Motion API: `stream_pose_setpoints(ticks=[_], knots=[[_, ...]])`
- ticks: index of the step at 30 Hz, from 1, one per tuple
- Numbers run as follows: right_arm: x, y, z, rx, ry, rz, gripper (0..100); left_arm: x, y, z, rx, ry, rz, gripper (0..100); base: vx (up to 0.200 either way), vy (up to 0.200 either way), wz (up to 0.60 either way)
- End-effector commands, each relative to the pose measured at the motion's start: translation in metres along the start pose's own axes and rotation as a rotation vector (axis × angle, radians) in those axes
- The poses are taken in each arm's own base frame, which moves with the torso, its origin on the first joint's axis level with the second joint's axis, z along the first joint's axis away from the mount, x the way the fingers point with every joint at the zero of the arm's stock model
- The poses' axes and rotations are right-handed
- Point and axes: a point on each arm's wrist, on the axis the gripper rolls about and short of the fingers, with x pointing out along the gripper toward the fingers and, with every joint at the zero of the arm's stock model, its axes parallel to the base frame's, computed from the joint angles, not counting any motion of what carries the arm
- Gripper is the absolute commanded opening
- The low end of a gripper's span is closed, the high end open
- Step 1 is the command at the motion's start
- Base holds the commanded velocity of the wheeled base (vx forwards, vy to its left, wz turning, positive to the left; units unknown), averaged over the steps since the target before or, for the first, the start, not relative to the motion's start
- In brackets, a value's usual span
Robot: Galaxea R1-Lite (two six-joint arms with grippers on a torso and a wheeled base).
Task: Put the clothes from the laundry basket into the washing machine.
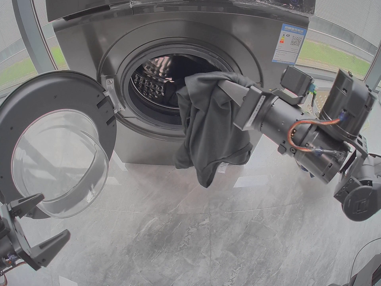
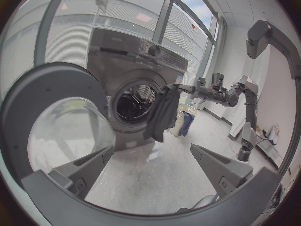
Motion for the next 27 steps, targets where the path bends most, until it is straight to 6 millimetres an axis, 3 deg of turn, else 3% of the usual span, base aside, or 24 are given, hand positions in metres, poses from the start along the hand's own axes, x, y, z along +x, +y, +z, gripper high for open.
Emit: stream_pose_setpoints(ticks=[1,6,10,20,27], knots=[[0.038,0.011,-0.02,0.038,-0.009,0.012,0,0.068,0.008,-0.003,-0.051,0.145,-0.193,100,0.0,0.0,0.0],[0.043,0.013,-0.016,0.046,-0.028,0.03,0,0.095,0.007,-0.009,-0.058,0.173,-0.241,100,0.0,0.0,0.0],[0.044,0.013,-0.018,0.057,-0.029,0.037,0,0.105,0.005,-0.011,-0.075,0.202,-0.267,100,0.0,0.0,0.0],[0.046,0.015,-0.017,0.075,-0.05,0.065,0,0.145,-0.007,-0.003,-0.189,0.251,-0.35,100,0.0,0.0,0.0],[0.045,0.013,-0.017,0.072,-0.051,0.053,0,0.166,-0.008,-0.017,-0.207,0.331,-0.358,100,0.0,0.0,0.0]])
